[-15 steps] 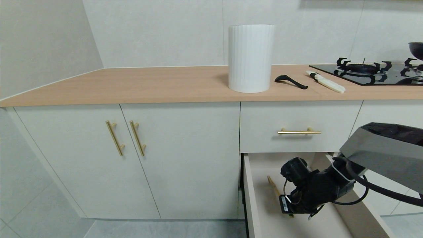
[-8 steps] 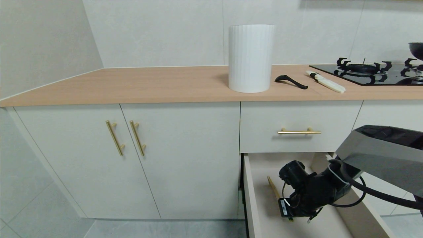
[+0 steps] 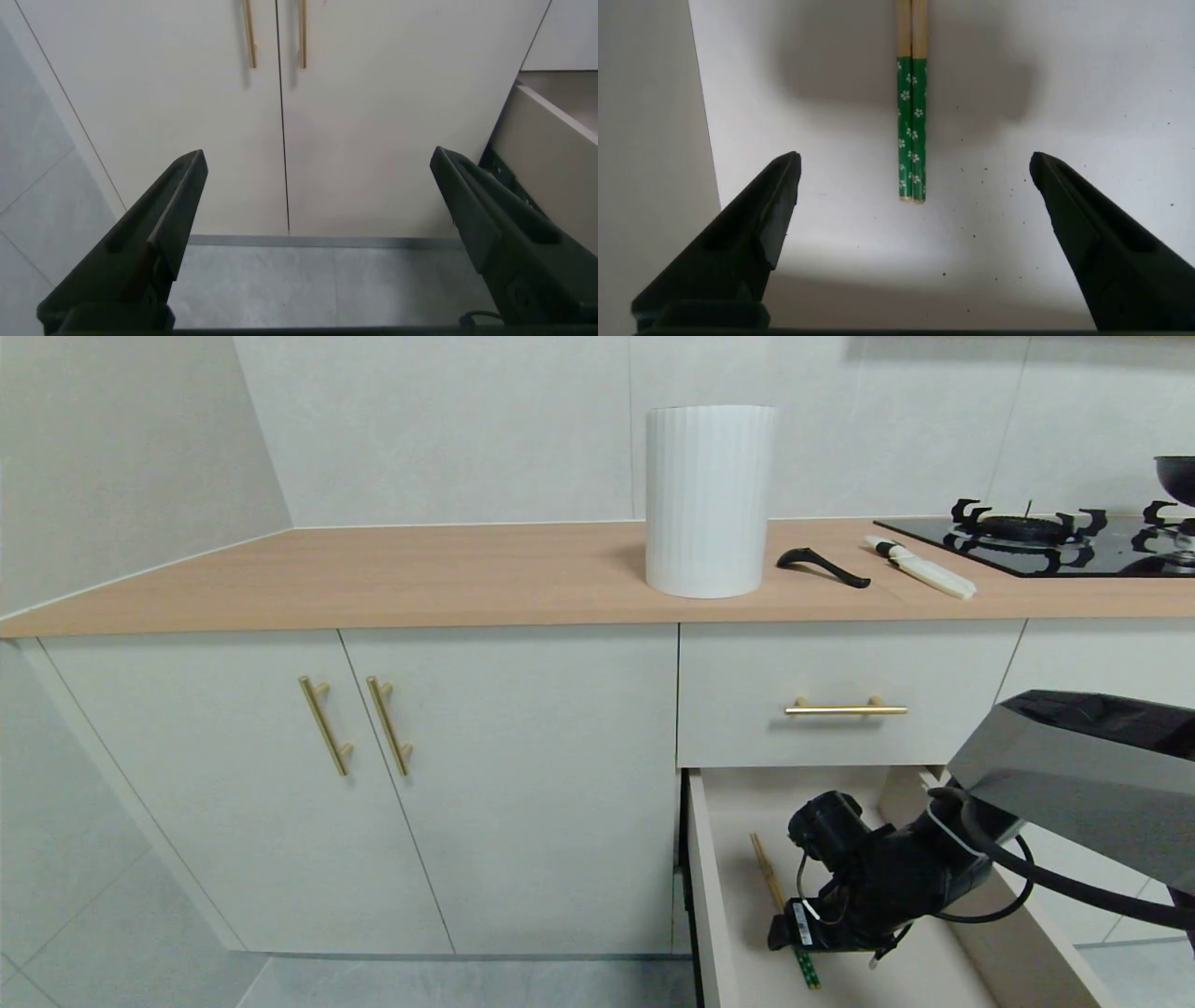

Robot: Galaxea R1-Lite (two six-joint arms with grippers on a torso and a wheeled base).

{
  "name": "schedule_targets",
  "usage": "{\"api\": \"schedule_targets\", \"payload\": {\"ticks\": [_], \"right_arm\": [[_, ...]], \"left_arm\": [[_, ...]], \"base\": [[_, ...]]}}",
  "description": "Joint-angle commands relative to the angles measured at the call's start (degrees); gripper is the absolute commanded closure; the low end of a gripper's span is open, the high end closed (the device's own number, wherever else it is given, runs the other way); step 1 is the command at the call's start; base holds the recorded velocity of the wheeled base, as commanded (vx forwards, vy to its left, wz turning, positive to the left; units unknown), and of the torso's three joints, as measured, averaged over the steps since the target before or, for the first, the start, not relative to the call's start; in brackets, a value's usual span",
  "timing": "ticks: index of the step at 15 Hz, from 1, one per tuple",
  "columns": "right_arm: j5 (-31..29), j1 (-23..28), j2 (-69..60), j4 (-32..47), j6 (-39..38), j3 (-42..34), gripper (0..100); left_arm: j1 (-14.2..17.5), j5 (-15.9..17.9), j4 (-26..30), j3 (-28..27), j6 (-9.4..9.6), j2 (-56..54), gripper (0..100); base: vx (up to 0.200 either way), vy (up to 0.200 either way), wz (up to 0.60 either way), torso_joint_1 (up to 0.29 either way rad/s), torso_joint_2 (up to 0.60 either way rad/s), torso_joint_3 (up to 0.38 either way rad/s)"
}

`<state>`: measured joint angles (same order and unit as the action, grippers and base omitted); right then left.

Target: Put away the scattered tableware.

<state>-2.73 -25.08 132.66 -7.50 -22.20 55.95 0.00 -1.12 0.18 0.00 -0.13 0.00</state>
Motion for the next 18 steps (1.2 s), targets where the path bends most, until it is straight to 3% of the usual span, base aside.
{"api": "schedule_targets", "payload": {"ticks": [1,3,7,10,15,18], "right_arm": [[0.01,-0.06,-0.73,0.2,-0.04,-0.23,0],[0.01,0.12,-3.72,0.2,-0.04,-3.04,0],[0.71,2.58,-23.76,0.38,1.63,-7.88,0],[0.53,4.33,-35.1,0.29,7.26,-10.43,0],[1.15,9.61,-40.64,0.03,10.77,-10.34,0],[1.15,9.87,-42.04,0.03,11.12,-10.34,0]], "left_arm": [[0.0,-0.02,-0.01,0.0,-0.04,0.0,0],[0.0,-0.02,-0.01,0.0,-0.04,0.0,0],[0.0,-0.02,-0.01,0.0,-0.04,0.0,0],[0.0,-0.02,-0.01,0.0,-0.04,0.0,0],[0.0,-0.02,-0.01,0.0,-0.04,0.0,0],[0.0,-0.02,-0.01,0.0,-0.04,0.0,0]], "base": [[0.0,0.0,0.0,0.0,0.0,0.0],[0.0,0.0,0.0,0.0,0.0,0.0],[0.0,0.0,0.0,0.0,0.0,0.0],[0.0,0.0,0.0,0.0,0.0,0.0],[0.0,0.0,0.0,0.0,0.0,0.0],[0.0,0.0,0.0,0.0,0.0,0.0]]}}
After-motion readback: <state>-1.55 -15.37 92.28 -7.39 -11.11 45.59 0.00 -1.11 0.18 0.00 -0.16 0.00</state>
